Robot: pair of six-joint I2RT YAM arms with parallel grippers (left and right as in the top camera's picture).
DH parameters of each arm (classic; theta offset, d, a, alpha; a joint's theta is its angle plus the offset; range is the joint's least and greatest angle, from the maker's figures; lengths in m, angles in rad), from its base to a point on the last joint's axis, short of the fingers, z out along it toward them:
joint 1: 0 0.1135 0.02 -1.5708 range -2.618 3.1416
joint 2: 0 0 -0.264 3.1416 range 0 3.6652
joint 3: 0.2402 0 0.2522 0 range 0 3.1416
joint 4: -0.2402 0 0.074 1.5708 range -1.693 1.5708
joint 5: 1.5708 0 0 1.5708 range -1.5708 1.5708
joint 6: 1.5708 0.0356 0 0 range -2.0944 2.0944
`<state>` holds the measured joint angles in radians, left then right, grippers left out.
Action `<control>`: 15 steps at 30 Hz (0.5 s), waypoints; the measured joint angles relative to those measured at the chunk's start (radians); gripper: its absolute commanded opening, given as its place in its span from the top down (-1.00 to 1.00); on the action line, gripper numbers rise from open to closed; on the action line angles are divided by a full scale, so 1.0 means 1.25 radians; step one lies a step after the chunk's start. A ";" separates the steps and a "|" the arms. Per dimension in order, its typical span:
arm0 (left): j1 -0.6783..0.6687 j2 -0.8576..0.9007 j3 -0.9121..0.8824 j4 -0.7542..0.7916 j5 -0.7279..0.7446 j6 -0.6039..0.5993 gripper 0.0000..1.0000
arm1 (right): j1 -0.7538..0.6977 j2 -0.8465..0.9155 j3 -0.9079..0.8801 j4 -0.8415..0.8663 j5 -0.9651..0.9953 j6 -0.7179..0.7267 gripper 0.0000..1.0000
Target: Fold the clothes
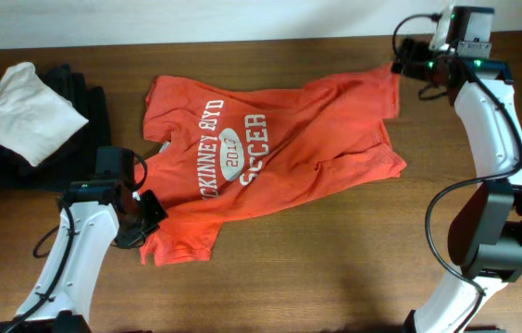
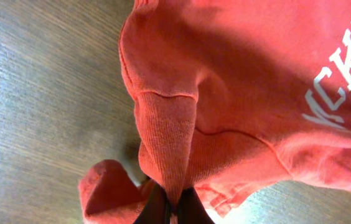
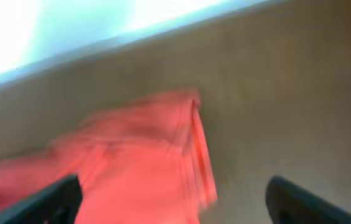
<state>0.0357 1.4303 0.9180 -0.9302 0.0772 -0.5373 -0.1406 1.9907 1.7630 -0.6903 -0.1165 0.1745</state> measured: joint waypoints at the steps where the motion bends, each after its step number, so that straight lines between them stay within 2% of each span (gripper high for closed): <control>1: 0.000 0.000 0.000 0.003 0.000 0.000 0.99 | 0.000 0.001 -0.002 -0.056 0.009 -0.001 -0.97; 2: 0.000 0.000 0.000 0.007 0.000 0.000 1.00 | 0.000 0.002 -0.006 -0.097 0.018 -0.002 -0.96; 3: 0.000 0.000 0.000 0.010 0.000 0.000 0.99 | 0.000 0.005 -0.015 -0.148 0.027 -0.002 -0.74; 4: 0.000 0.000 0.000 0.013 0.000 0.000 0.99 | 0.000 0.006 -0.023 -0.165 0.031 -0.002 -0.42; 5: 0.000 0.000 0.000 0.016 0.000 0.000 0.99 | 0.000 0.007 -0.033 -0.181 0.035 -0.004 -0.20; 6: 0.000 0.000 0.000 0.019 0.001 0.000 1.00 | 0.000 0.007 -0.053 -0.192 0.038 -0.009 -0.07; 10: 0.000 0.000 0.000 0.024 0.000 0.000 0.99 | 0.001 0.009 -0.118 -0.153 0.039 -0.011 -0.07; 15: 0.000 0.000 0.000 0.025 0.000 0.000 1.00 | 0.021 0.014 -0.252 0.024 0.027 -0.023 -0.08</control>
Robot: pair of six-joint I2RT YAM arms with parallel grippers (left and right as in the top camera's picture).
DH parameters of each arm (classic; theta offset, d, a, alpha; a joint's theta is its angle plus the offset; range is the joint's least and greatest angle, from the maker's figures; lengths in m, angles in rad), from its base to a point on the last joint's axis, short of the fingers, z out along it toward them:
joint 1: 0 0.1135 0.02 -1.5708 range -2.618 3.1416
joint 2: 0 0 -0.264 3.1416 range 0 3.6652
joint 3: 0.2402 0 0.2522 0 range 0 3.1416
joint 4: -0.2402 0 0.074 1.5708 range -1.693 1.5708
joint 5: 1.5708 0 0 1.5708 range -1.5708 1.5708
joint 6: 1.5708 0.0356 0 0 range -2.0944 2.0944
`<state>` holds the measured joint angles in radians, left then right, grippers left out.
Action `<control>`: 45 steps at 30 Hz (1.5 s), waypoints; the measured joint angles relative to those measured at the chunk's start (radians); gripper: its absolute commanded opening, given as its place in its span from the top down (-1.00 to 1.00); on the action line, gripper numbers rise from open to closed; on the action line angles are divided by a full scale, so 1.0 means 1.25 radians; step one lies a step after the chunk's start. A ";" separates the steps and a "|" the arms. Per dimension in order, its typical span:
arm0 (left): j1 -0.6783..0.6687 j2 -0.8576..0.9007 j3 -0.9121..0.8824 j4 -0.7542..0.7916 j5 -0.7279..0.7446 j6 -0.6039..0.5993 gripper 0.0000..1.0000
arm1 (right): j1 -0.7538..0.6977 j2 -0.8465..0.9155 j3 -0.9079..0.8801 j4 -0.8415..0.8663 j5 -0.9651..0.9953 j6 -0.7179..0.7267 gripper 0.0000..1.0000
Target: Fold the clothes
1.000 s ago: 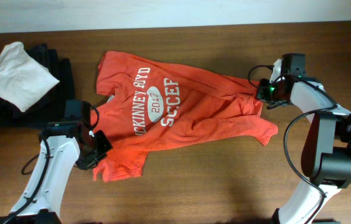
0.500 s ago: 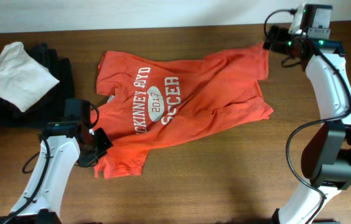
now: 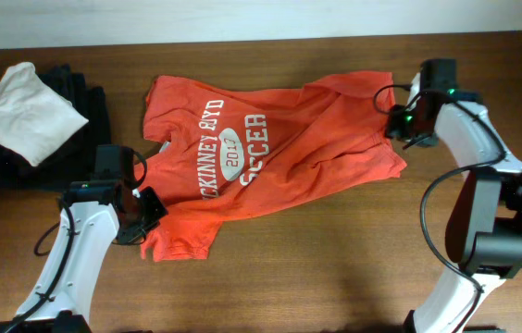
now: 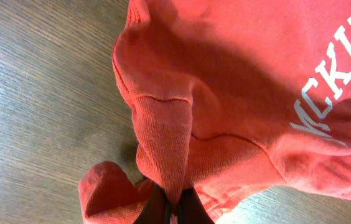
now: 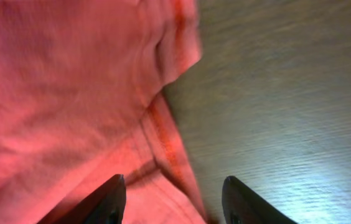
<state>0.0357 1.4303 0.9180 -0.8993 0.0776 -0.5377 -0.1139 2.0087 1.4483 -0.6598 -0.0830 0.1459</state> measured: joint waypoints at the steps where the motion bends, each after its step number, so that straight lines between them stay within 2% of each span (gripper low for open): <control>1: 0.000 0.000 0.000 0.001 0.000 0.000 1.00 | 0.007 0.000 -0.026 0.025 -0.003 -0.002 -0.07; 4: 0.000 0.000 0.000 0.001 0.000 0.000 1.00 | 0.024 0.004 -0.086 0.082 -0.008 -0.006 0.00; 7: 0.000 0.000 0.000 0.001 0.000 0.000 0.99 | 0.030 0.005 -0.117 0.106 -0.009 -0.011 0.48; 10: 0.000 0.000 0.000 0.001 0.000 0.000 1.00 | 0.030 0.005 -0.117 0.113 -0.009 -0.017 0.88; 16: 0.000 0.000 0.000 0.002 0.000 0.000 0.99 | 0.028 0.002 -0.106 0.041 0.025 -0.012 0.92; 20: 0.000 0.000 0.000 0.002 0.000 0.000 0.99 | 0.019 -0.013 -0.058 -0.088 0.070 -0.012 0.92; 23: 0.000 0.000 0.000 0.002 0.000 0.000 1.00 | 0.009 -0.040 -0.001 -0.249 0.082 -0.011 0.92; 24: 0.000 0.000 0.000 0.002 0.000 0.000 0.99 | 0.006 -0.054 0.016 -0.314 0.084 -0.012 0.91; 25: 0.000 0.000 0.000 0.002 0.000 0.000 1.00 | 0.004 -0.064 0.035 -0.401 0.084 -0.011 0.74; 26: 0.000 0.000 0.000 0.002 0.000 0.000 1.00 | 0.004 -0.073 0.044 -0.469 0.084 -0.012 0.49; 27: 0.000 0.000 0.000 0.001 0.000 0.000 0.99 | 0.004 -0.076 0.044 -0.503 0.084 -0.008 0.12; 28: 0.000 0.000 0.000 0.002 0.000 0.000 0.99 | 0.004 -0.077 0.043 -0.558 0.085 -0.012 -0.40; 31: 0.000 0.000 0.000 0.002 0.000 0.000 0.99 | 0.004 -0.077 0.020 -0.626 0.088 -0.011 -0.52; 40: 0.000 0.000 0.000 0.002 0.000 0.000 0.99 | 0.004 -0.077 -0.011 -0.639 0.078 -0.011 -0.56; 43: 0.000 0.000 0.000 0.002 0.000 0.000 0.99 | 0.004 -0.077 -0.017 -0.507 0.074 -0.012 -0.35; 45: 0.000 0.000 0.000 0.002 0.000 0.000 0.99 | 0.004 -0.077 -0.026 -0.441 0.072 -0.008 -0.29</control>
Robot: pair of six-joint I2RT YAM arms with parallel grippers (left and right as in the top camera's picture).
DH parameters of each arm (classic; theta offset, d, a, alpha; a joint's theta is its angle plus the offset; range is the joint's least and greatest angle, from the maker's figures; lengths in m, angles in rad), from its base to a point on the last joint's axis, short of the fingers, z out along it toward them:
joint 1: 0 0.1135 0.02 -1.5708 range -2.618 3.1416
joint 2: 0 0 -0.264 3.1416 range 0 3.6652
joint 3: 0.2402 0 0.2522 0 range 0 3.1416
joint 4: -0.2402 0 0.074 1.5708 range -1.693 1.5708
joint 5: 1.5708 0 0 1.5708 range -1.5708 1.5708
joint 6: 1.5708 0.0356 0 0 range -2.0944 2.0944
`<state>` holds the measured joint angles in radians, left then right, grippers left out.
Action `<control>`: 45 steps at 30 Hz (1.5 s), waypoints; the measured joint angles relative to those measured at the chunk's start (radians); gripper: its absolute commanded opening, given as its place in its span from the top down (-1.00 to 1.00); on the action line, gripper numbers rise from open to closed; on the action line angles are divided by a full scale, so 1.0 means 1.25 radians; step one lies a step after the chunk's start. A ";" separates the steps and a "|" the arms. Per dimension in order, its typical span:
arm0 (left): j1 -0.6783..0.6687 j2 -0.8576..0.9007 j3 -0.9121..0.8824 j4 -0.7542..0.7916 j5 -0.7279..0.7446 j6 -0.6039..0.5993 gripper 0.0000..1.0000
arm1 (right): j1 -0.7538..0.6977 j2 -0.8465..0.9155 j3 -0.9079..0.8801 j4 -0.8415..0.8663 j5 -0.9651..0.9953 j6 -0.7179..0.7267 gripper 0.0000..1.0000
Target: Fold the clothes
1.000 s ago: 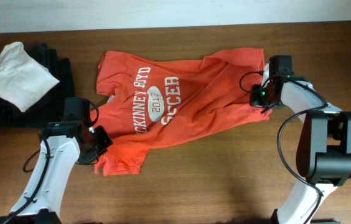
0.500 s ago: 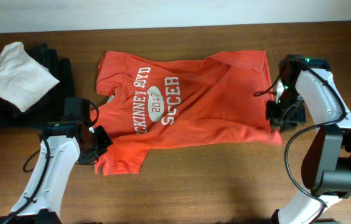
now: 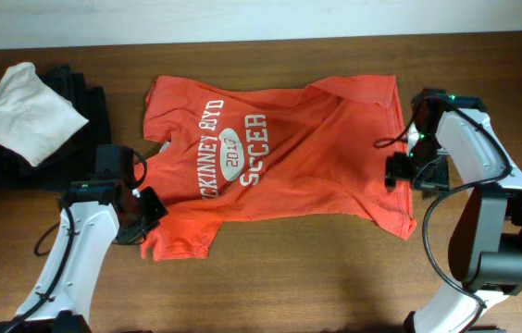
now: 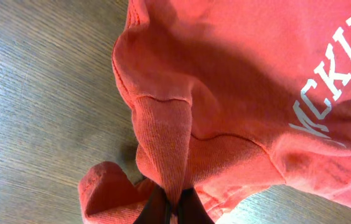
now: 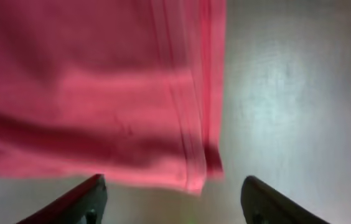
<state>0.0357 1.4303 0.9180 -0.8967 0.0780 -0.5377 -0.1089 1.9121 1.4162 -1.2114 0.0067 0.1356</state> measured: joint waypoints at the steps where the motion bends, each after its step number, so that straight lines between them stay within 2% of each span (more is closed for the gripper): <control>1: 0.000 0.000 0.000 0.000 0.000 0.000 0.99 | 0.000 0.000 -0.009 0.035 -0.001 0.002 -0.29; 9: 0.000 0.000 0.000 0.000 0.000 0.000 0.99 | 0.000 0.000 -0.117 0.258 0.013 0.047 -0.30; 11: 0.000 0.000 0.000 0.000 0.000 0.000 0.99 | 0.000 0.001 -0.143 0.323 0.017 0.056 -0.22; 13: 0.000 0.000 0.000 0.000 0.000 0.000 0.99 | 0.000 0.001 -0.162 0.361 0.019 0.060 0.31; 14: 0.000 0.000 0.000 0.000 0.000 0.000 0.99 | 0.000 0.001 -0.172 0.373 0.019 0.065 0.71; 15: 0.000 0.000 0.000 -0.001 0.000 0.000 0.99 | 0.000 0.001 -0.179 0.378 0.019 0.060 0.92; 21: 0.000 0.000 0.000 0.000 0.000 0.000 0.99 | 0.000 0.001 -0.177 0.377 0.019 0.066 0.92; 24: 0.000 0.000 0.000 0.003 0.000 0.000 0.99 | 0.000 0.003 -0.117 0.365 0.019 0.066 0.92; 25: 0.000 0.000 0.000 0.004 0.000 0.000 0.99 | -0.001 0.004 -0.073 0.367 0.018 0.070 0.69; 27: 0.000 0.000 0.000 0.010 0.000 0.000 0.99 | -0.002 0.004 0.014 0.392 0.016 0.075 -0.65; 28: 0.000 0.000 0.000 0.014 0.000 0.000 0.99 | -0.004 0.004 0.053 0.412 0.016 0.083 -0.89; 29: 0.000 0.000 0.000 0.018 0.000 0.000 0.99 | -0.006 0.003 0.078 0.420 0.016 0.086 -0.98; 32: 0.000 0.000 0.000 0.021 0.000 0.000 0.99 | -0.008 0.002 0.090 0.374 0.016 0.083 -0.97; 37: 0.000 0.000 0.000 0.030 0.000 0.000 0.99 | -0.008 0.002 0.024 0.320 0.016 0.083 -0.96; 41: 0.000 0.000 0.000 0.033 0.000 0.000 0.99 | -0.008 0.002 -0.071 0.359 0.016 0.079 -0.66; 42: 0.000 0.000 0.000 0.034 0.000 0.000 0.99 | -0.008 0.002 -0.092 0.377 0.016 0.080 -0.53; 45: 0.000 0.000 0.000 0.035 0.000 0.000 0.98 | -0.008 0.004 -0.150 0.467 0.015 0.077 -0.41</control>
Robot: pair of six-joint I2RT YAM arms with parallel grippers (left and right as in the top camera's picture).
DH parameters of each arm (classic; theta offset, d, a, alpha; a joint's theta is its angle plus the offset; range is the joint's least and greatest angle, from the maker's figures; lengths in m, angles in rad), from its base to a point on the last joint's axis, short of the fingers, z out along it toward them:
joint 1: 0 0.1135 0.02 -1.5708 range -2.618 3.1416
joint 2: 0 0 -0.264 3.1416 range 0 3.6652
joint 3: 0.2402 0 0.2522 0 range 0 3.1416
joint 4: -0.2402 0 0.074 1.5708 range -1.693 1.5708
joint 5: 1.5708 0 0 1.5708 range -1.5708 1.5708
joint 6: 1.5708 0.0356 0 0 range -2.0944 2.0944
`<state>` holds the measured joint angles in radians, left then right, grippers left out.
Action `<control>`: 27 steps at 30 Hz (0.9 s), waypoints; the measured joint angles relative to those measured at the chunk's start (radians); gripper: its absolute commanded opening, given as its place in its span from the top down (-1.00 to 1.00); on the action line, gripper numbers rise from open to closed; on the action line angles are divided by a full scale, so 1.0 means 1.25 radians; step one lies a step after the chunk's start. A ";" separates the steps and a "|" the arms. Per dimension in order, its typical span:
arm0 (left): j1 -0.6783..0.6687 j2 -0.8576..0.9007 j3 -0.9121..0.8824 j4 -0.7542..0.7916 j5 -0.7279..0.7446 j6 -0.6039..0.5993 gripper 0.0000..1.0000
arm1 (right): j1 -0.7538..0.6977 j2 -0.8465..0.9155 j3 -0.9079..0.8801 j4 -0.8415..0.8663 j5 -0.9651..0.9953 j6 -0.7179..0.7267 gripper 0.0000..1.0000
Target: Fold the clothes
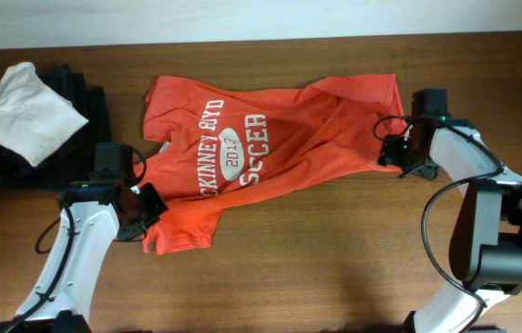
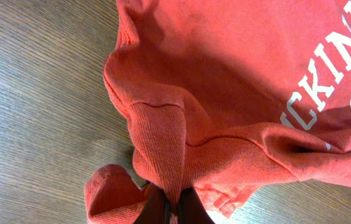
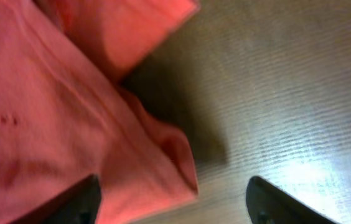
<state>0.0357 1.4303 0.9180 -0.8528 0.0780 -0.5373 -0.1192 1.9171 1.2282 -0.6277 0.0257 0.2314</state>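
Observation:
An orange T-shirt [image 1: 270,148] with white lettering lies spread across the table, print up. Its right hem [image 3: 132,143] is bunched in loose folds. My left gripper [image 1: 147,220] is at the shirt's front left corner, shut on a ribbed fold of the fabric [image 2: 163,149]; in the left wrist view the left gripper [image 2: 175,204] has its dark fingers pinched together at the bottom edge. My right gripper [image 1: 393,154] is at the shirt's right edge. In its own view the right gripper [image 3: 172,190] stands wide open over the hem and the bare wood.
A white garment [image 1: 25,111] lies on a pile of dark clothes [image 1: 80,97] at the back left. The wooden table [image 1: 335,268] meets a pale wall along its back edge.
The shirt's front right hem corner, which reached out toward the front, is now drawn back and bunched beside my right gripper, which sits a little farther back. The left gripper still pinches its fold.
My right gripper was open at the back right hem corner, then lower along the right edge. Later the hem lay stretched toward the front right. Now that corner is gathered by the gripper. The left gripper held the same ribbed fold throughout.

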 measured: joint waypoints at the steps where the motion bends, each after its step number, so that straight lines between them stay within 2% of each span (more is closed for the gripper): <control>1: 0.000 0.000 0.000 0.000 0.000 0.000 0.99 | 0.000 0.001 -0.015 0.027 -0.004 -0.005 -0.28; 4: 0.000 0.000 0.000 0.001 0.000 0.000 0.98 | 0.000 0.001 -0.043 0.063 -0.034 -0.031 0.04; 6: 0.000 0.000 0.000 0.001 0.000 0.000 0.99 | 0.000 0.001 -0.046 0.076 -0.056 -0.046 0.54; 8: 0.000 0.000 0.000 0.001 0.000 0.000 0.98 | 0.000 0.001 -0.046 0.081 -0.063 -0.057 0.92; 12: 0.000 0.000 0.000 0.002 0.000 0.000 0.98 | 0.000 0.001 -0.043 0.018 -0.074 -0.062 0.92; 13: 0.000 0.000 0.000 0.002 0.000 0.000 0.99 | 0.000 0.000 -0.035 -0.033 -0.076 -0.063 0.92; 15: 0.000 0.000 0.000 0.002 0.000 0.000 0.98 | -0.001 0.002 0.005 -0.250 -0.083 -0.062 0.92; 16: 0.000 0.000 0.000 0.002 0.000 0.000 0.98 | -0.002 0.005 0.041 -0.362 -0.092 -0.063 0.91; 17: 0.000 0.000 0.000 0.005 0.000 0.000 0.98 | -0.003 0.006 0.092 -0.430 -0.098 -0.062 0.63; 18: 0.000 0.000 -0.001 0.003 0.001 0.000 0.98 | -0.004 0.008 0.133 -0.460 -0.100 -0.062 0.26; 20: 0.000 0.000 -0.001 0.004 0.000 0.000 0.98 | -0.012 0.008 0.255 -0.457 -0.103 -0.063 -0.07; 21: 0.000 0.000 -0.001 0.004 0.000 0.000 0.98 | -0.018 0.008 0.308 -0.431 -0.103 -0.066 -0.43; 24: 0.000 0.000 -0.001 0.004 0.000 0.000 0.98 | -0.041 -0.003 0.370 -0.407 -0.103 -0.062 -0.45; 27: 0.000 0.000 -0.001 0.004 0.000 0.000 0.98 | -0.049 -0.002 0.343 -0.451 -0.102 -0.061 -0.40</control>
<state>0.0357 1.4303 0.9173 -0.8478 0.0780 -0.5377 -0.1799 1.9148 1.6566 -1.1912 -0.1020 0.1551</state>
